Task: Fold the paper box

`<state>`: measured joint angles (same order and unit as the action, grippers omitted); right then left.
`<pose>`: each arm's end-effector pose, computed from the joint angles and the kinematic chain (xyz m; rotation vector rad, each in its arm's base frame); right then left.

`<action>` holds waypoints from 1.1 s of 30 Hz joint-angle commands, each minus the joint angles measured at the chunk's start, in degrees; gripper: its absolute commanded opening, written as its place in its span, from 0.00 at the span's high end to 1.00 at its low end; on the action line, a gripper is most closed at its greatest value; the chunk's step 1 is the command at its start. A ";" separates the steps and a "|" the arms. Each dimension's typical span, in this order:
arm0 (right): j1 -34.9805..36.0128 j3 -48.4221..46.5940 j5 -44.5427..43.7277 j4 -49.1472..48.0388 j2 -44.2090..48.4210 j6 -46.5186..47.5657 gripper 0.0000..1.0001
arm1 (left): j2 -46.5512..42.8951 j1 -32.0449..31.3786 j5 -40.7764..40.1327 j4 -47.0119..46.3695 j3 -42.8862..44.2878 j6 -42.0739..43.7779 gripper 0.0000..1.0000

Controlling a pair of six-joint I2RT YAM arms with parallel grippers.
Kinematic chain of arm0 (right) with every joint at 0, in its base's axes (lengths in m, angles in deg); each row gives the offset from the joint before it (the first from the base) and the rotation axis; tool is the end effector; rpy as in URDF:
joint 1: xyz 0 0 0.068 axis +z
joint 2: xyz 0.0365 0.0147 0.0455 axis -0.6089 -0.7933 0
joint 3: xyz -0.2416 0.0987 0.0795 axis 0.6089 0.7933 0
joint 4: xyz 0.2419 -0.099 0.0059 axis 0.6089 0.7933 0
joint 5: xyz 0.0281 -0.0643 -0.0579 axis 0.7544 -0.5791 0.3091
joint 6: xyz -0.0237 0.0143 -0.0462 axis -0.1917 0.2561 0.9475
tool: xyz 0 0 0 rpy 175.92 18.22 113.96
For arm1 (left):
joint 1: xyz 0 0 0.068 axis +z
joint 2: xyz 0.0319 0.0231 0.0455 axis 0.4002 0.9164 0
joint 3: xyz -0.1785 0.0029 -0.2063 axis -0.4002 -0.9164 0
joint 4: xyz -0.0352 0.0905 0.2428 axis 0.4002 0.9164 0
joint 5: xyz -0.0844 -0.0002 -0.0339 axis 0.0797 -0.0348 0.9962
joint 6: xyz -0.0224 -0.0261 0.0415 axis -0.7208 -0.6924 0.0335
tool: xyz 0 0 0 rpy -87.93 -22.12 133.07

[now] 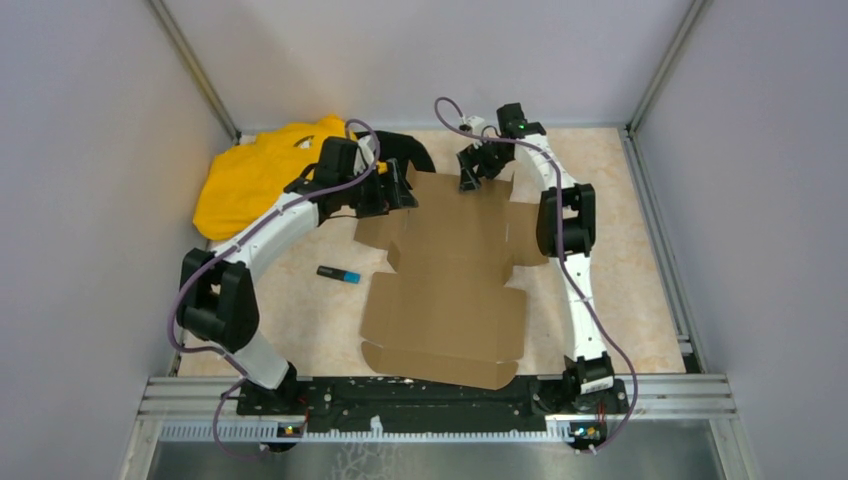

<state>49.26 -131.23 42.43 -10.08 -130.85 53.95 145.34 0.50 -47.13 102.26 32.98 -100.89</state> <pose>0.5299 0.1323 0.1696 -1.0177 2.2622 0.7486 0.3369 -0.1570 0.2794 0.0880 2.3614 -0.8597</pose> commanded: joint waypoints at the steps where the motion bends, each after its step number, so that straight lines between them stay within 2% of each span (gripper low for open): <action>1: -0.50 -2.94 0.80 2.34 -1.61 2.58 0.17 | 0.96 0.33 1.62 -1.31 1.85 0.31 0.01; 10: -1.26 2.14 3.51 2.53 1.95 4.41 0.44 | 1.85 0.33 2.31 -1.48 2.14 -0.04 0.01; 25: -1.77 -0.49 5.09 8.27 3.45 6.64 0.97 | 2.75 0.33 2.99 -2.13 1.64 -0.23 0.01; 27: -1.82 -0.44 5.17 8.05 3.98 6.11 1.00 | 2.77 0.33 3.07 -2.11 1.50 -0.24 0.01; 33: -2.02 2.01 2.61 5.76 7.30 4.33 1.00 | 2.26 0.33 3.31 -2.11 1.09 -0.27 0.01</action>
<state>47.49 -129.92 45.53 -2.95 -130.48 59.30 147.62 0.50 -45.14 101.39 33.26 -101.16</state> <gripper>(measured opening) 0.004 0.987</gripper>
